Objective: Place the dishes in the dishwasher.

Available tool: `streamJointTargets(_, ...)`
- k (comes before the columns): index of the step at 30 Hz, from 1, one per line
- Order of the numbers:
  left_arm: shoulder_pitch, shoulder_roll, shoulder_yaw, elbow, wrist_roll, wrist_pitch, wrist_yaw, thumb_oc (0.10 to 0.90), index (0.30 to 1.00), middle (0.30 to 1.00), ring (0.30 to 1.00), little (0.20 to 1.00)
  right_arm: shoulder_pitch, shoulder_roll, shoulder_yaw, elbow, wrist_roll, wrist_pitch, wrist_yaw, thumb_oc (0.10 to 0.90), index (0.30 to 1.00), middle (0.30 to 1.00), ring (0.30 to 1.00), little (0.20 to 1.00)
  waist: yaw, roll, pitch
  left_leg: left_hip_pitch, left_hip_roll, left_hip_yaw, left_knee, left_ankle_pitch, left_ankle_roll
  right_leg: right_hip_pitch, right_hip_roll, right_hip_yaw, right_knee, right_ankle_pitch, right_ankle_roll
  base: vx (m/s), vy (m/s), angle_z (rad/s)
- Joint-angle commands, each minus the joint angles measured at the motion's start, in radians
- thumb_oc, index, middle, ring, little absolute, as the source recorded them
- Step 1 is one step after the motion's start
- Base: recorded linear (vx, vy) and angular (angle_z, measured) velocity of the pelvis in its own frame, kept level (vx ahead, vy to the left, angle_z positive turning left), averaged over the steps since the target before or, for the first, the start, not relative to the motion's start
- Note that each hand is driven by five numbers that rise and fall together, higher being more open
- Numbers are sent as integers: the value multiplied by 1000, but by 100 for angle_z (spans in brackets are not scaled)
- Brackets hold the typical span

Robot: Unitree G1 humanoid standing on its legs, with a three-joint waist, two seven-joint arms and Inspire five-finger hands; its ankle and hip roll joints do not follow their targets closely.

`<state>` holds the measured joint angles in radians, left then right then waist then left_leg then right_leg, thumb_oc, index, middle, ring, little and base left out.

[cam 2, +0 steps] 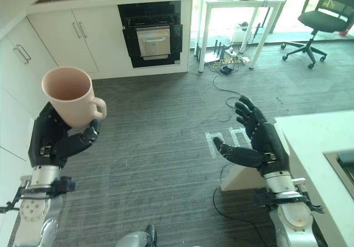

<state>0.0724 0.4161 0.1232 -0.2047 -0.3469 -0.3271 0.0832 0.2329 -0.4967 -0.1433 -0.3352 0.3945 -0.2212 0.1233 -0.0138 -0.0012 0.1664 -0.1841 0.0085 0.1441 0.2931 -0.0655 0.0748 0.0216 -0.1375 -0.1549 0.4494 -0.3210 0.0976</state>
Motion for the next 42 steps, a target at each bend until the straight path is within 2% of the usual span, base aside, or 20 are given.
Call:
streamJointTargets(1,-30,60,45,-98,23,-82,-17,400,300,300,300,300,-111,57,-12,-64,-19,-86,-42,800,900,900,900,900,7,-1,-75,34,6,-80,7,-115,-49,62,34,-18,87,346,95,532,434,1)
streamJointTargets(4,-22,52,46,-99,43,-83,-15,400,300,300,300,300,-104,80,13,-56,-45,-91,-29,800,900,900,900,900,-4,25,-55,81,1,-89,7,-138,-30,-130,3,-15,366,384,73,191,225,33)
streamJointTargets(5,-26,55,49,-103,42,-74,-10,400,300,300,300,300,-110,74,21,-42,-42,-95,-33,800,900,900,900,900,-3,24,-52,86,0,-77,7,-140,-30,-180,-6,-30,331,345,54,345,-23,-55)
streamJointTargets(6,-22,63,69,-111,14,-59,-34,400,300,300,300,300,-106,63,7,-37,-23,-95,-31,800,900,900,900,900,-3,14,-45,101,1,-61,7,-144,-39,-166,14,-79,110,317,45,344,-108,-51)
streamJointTargets(8,-11,63,78,-110,6,-65,-46,400,300,300,300,300,-96,64,0,-36,-17,-106,-20,800,900,900,900,900,-11,2,-36,123,5,-50,7,-160,-49,-157,19,-108,-119,326,42,322,-210,-15)
streamJointTargets(10,14,57,87,-126,8,-69,-53,400,300,300,300,300,-77,58,-13,-47,4,-117,-5,800,900,900,900,900,-21,-20,-20,155,-6,-30,7,-188,-56,-212,-10,-105,-149,304,51,303,-236,12)
streamJointTargets(12,36,52,83,-141,21,-82,-42,400,300,300,300,300,-60,55,-24,-56,25,-133,7,800,900,900,900,900,-37,-30,-11,187,-14,-32,7,-220,-51,-298,-46,-73,-149,363,68,347,-247,11)
streamJointTargets(14,42,54,63,-151,33,-91,-24,400,300,300,300,300,-52,51,-17,-56,21,-144,-15,800,900,900,900,900,-38,-38,-23,203,-14,-31,7,-245,-54,-294,-53,-69,-149,321,69,455,-363,34)
streamJointTargets(18,46,55,68,-161,11,-66,-27,400,300,300,300,300,-81,31,-22,-69,32,-108,-35,800,900,900,900,900,-45,-35,-65,269,8,-26,7,-256,-81,-257,-12,-63,-149,275,43,408,-314,36)
streamJointTargets(21,43,50,65,-160,4,-54,-23,400,300,300,300,300,-94,20,-16,-58,23,-98,-38,800,900,900,900,900,-36,-28,-77,314,33,-11,7,-114,-126,-220,13,-64,-149,231,4,343,-271,-9)
streamJointTargets(23,50,43,60,-157,-9,-51,-16,400,300,300,300,300,-95,9,-12,-53,28,-91,-31,800,900,900,900,900,-24,-39,-73,325,43,-3,54,41,-165,-180,22,-52,-149,196,-27,313,-285,-13)
streamJointTargets(24,59,30,55,-157,1,-61,-17,400,300,300,300,300,-92,7,-9,-47,28,-98,-18,800,900,900,900,900,-15,-48,-52,231,54,-4,287,97,-188,-135,32,-44,-149,170,-57,330,-380,-18)
streamJointTargets(25,66,16,48,-149,25,-78,-28,400,300,300,300,300,-84,18,-5,-32,12,-116,-8,800,900,900,900,900,-5,-61,-29,61,72,-8,441,101,-168,-103,35,-41,-149,159,-79,402,-294,-44)
streamJointTargets(27,91,14,55,-144,10,-87,-37,400,300,300,300,300,-104,10,1,-29,17,-85,-6,800,900,900,900,900,3,-43,-16,62,64,51,106,59,-143,-75,70,-6,-149,126,-56,560,91,-63)
streamJointTargets(28,104,20,57,-143,7,-94,-33,400,300,300,300,300,-97,13,2,-29,13,-80,6,800,900,900,900,900,2,-11,-14,30,94,48,7,20,-147,-60,98,13,-149,108,-39,678,389,-99)
streamJointTargets(29,109,31,56,-129,-16,-108,-33,400,300,300,300,300,-71,15,-11,-22,5,-95,22,800,900,900,900,900,-4,17,-20,-45,139,27,7,19,-168,-35,117,10,-149,81,-36,500,322,-77)
streamJointTargets(32,115,26,51,-119,-26,-130,-37,400,300,300,300,300,-49,-6,-32,-21,24,-106,32,800,900,900,900,900,-1,20,-28,-90,168,33,7,46,-182,10,119,-6,-149,43,-37,375,223,-36)
streamJointTargets(36,90,33,52,-113,11,-127,1,400,300,300,300,300,-50,-7,-39,-43,63,-97,57,800,900,900,900,900,10,3,-49,-54,125,42,7,-42,-139,78,67,-22,-149,19,4,408,271,-37)
streamJointTargets(38,71,39,58,-118,13,-115,0,400,300,300,300,300,-51,6,-33,-59,54,-83,50,800,900,900,900,900,15,-4,-60,-40,103,41,7,-61,-120,99,48,-33,-149,57,28,363,263,-10)
streamJointTargets(42,22,52,45,-113,29,-79,-23,400,300,300,300,300,-80,59,-5,-62,15,-48,4,800,900,900,900,900,22,-7,-86,3,31,-27,7,-97,-62,142,39,-55,-104,297,89,398,309,31)
